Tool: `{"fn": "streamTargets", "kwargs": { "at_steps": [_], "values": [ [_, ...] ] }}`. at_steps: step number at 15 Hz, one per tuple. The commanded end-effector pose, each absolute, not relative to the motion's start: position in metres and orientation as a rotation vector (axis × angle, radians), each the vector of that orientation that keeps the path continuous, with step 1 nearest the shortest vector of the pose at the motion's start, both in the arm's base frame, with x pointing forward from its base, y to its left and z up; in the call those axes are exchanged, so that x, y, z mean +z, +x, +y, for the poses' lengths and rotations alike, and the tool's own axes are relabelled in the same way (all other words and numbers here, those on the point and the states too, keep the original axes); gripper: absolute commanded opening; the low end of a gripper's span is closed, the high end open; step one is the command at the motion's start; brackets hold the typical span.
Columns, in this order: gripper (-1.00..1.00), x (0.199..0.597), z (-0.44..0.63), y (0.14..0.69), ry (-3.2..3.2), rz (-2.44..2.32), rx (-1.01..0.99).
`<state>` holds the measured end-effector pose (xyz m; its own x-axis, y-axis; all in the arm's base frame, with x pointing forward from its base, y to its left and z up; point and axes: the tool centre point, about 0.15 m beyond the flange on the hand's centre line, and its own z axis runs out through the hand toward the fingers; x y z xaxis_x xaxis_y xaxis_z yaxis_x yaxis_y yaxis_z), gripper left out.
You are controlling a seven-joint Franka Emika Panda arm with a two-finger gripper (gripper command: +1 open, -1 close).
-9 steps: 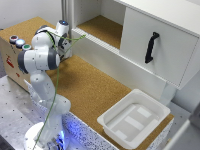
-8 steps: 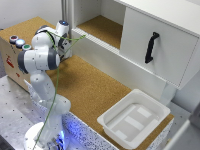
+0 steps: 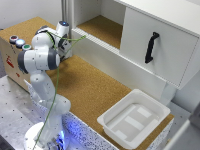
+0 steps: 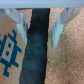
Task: Pull the handle of the drawer
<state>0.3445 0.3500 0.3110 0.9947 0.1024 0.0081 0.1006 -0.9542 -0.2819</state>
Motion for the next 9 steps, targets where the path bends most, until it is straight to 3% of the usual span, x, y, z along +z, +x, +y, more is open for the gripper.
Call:
{"fn": "streamTargets", "kwargs": {
  "at_steps": [1, 9],
  "values": [
    [-1.0, 0.306, 0.345, 0.35, -2.732, -0.166, -0.063],
    [-1.0, 0.294, 0.32, 0.34, -2.706, -0.112, -0.047]
  ]
}}
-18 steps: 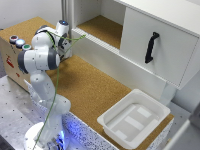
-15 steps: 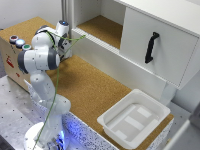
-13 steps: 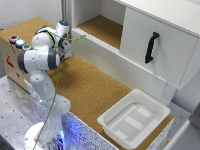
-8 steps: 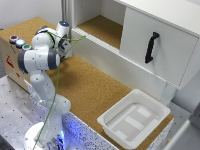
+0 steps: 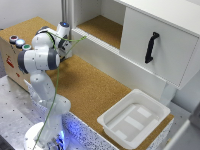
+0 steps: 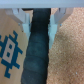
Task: Pull the handle of the drawer
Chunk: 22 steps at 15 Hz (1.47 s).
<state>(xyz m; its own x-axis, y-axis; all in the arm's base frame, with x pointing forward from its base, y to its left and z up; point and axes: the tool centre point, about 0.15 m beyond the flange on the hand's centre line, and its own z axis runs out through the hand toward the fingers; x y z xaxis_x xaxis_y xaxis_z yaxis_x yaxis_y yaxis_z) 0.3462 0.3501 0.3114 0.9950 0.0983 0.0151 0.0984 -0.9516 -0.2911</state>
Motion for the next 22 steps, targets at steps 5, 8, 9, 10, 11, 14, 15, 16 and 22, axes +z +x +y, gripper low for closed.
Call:
{"fn": "streamTargets", "kwargs": {
  "at_steps": [5, 8, 9, 10, 11, 14, 15, 16, 22],
  "values": [
    [-1.0, 0.282, 0.292, 0.337, -2.686, -0.101, -0.039],
    [-1.0, 0.276, 0.281, 0.337, -2.671, -0.101, -0.032],
    [-1.0, 0.274, 0.276, 0.337, -2.668, -0.099, -0.03],
    [-1.0, 0.273, 0.271, 0.337, -2.662, -0.096, -0.029],
    [-1.0, 0.271, 0.266, 0.338, -2.661, -0.095, -0.025],
    [-1.0, 0.269, 0.249, 0.338, -2.664, -0.088, -0.019],
    [-1.0, 0.269, 0.243, 0.339, -2.664, -0.083, -0.019],
    [-1.0, 0.268, 0.238, 0.34, -2.666, -0.08, -0.018],
    [-1.0, 0.269, 0.21, 0.347, -2.68, -0.076, -0.004]
  ]
}}
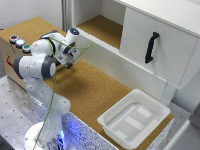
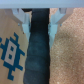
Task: Pull the handle of the drawer
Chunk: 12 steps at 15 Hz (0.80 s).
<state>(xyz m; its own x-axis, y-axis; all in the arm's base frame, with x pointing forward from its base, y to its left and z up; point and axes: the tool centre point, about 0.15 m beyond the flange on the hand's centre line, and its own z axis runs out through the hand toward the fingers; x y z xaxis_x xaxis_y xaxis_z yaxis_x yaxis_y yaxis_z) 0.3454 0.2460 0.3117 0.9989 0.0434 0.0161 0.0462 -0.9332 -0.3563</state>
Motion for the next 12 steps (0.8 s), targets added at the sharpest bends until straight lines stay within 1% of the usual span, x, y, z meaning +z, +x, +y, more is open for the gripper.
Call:
{"fn": "streamTargets", "kwargs": {
  "at_steps": [1, 12],
  "values": [
    [-1.0, 0.268, 0.205, 0.347, -2.684, -0.074, 0.003],
    [-1.0, 0.265, 0.156, 0.347, -2.702, 0.009, -0.002]
  ]
}}
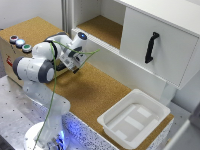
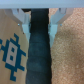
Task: Pull the handle of the drawer
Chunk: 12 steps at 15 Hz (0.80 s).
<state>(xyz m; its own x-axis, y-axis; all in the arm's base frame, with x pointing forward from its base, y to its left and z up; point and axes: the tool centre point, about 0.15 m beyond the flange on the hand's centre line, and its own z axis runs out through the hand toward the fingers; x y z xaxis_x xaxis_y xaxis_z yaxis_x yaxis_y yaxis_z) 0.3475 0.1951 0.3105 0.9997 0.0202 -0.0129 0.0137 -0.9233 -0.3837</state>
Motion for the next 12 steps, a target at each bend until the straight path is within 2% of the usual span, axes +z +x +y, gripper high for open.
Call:
{"fn": "streamTargets", "kwargs": {
  "at_steps": [1, 12],
  "values": [
    [-1.0, 0.266, 0.153, 0.347, -2.704, 0.014, -0.004],
    [-1.0, 0.269, 0.103, 0.336, -2.733, 0.132, -0.012]
  ]
}}
